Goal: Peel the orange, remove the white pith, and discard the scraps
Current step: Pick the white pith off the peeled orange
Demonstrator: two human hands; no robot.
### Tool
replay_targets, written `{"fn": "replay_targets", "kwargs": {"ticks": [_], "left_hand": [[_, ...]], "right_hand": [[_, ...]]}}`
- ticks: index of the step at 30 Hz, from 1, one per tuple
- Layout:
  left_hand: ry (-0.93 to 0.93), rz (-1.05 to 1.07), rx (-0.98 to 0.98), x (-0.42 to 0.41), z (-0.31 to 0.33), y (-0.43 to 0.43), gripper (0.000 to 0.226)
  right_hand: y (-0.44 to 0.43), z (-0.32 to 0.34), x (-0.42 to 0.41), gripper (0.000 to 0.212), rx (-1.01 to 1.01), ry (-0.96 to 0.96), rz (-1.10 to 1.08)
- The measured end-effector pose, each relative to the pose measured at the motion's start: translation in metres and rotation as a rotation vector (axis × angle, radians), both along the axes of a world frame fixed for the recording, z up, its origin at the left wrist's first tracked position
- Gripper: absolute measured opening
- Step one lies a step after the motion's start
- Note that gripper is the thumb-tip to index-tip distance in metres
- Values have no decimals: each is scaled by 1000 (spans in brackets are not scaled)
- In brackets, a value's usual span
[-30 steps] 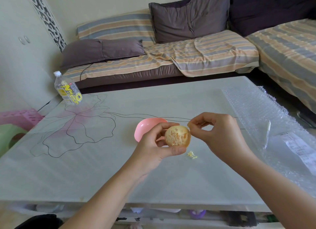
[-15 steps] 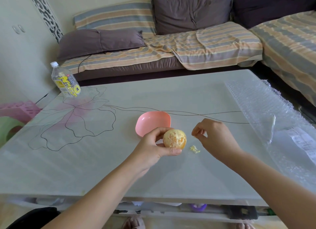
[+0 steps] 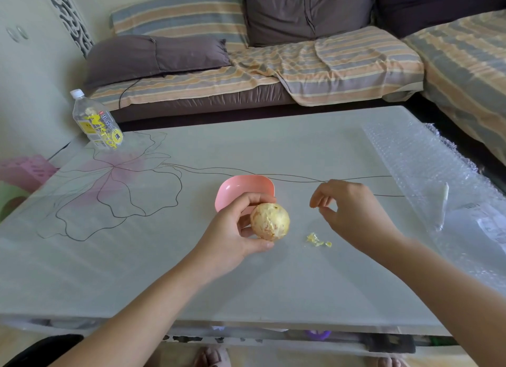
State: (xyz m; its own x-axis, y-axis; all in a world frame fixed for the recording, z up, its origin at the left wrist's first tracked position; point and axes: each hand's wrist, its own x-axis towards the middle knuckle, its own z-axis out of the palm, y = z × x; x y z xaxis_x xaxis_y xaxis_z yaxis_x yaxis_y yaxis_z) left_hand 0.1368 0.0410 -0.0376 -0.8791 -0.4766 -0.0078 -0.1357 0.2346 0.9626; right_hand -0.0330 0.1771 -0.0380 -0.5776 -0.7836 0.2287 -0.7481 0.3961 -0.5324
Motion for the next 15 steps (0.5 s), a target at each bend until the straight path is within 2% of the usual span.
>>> {"fn": "replay_targets", "kwargs": {"ticks": [5, 9, 15], "left_hand": [[36, 4, -49, -3, -2, 2, 63], [73, 15, -167, -3, 2, 8, 59], [192, 39, -560, -3, 10, 17, 53]], "right_hand": [[6, 14, 13, 15, -161, -108, 71], [16, 28, 27, 13, -300, -311, 193], [25, 30, 41, 19, -372, -277, 218]]}}
